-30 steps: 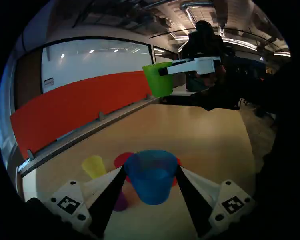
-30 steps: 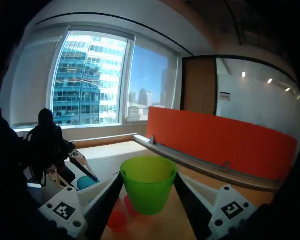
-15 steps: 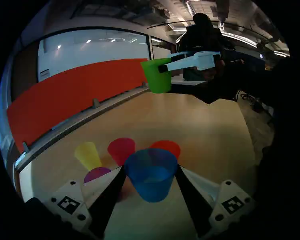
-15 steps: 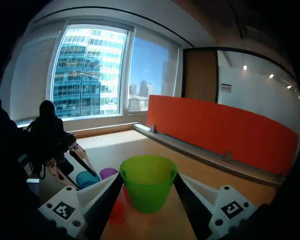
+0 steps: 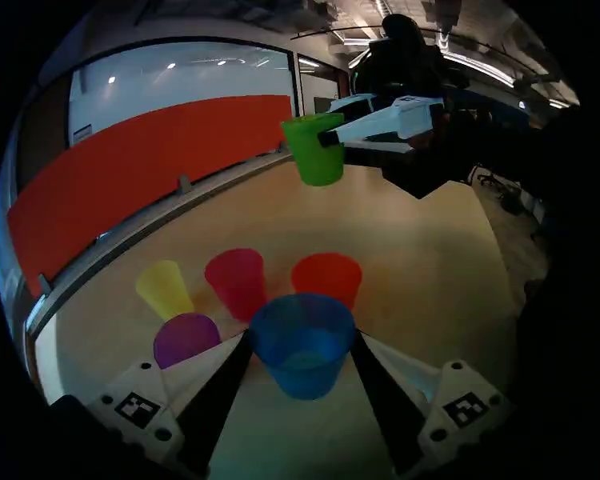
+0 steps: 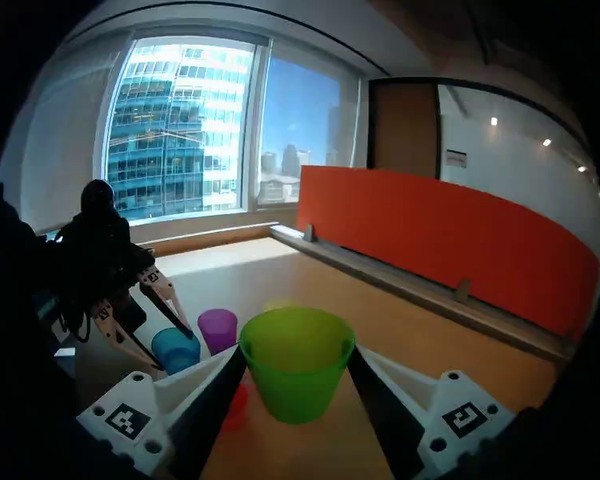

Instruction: Pour water

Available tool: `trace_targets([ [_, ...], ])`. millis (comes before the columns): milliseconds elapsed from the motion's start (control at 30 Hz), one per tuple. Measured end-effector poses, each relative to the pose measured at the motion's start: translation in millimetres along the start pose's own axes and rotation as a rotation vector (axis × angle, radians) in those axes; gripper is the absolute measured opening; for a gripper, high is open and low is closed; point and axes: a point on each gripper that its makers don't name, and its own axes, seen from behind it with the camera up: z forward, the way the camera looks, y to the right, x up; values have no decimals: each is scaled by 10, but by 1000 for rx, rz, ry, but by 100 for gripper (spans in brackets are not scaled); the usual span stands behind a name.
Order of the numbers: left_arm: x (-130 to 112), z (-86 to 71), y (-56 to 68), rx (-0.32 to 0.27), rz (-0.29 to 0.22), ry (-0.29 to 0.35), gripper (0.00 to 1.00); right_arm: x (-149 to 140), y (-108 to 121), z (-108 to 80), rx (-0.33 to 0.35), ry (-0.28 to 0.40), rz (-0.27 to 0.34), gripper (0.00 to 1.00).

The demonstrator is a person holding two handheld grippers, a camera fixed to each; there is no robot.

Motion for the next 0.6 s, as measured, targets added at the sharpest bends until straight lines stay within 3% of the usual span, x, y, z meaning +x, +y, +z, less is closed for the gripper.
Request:
trace_targets([
  [600,-168,106,-10,-29,-11,-37,87,-161,22,43,1,-29,15,91],
])
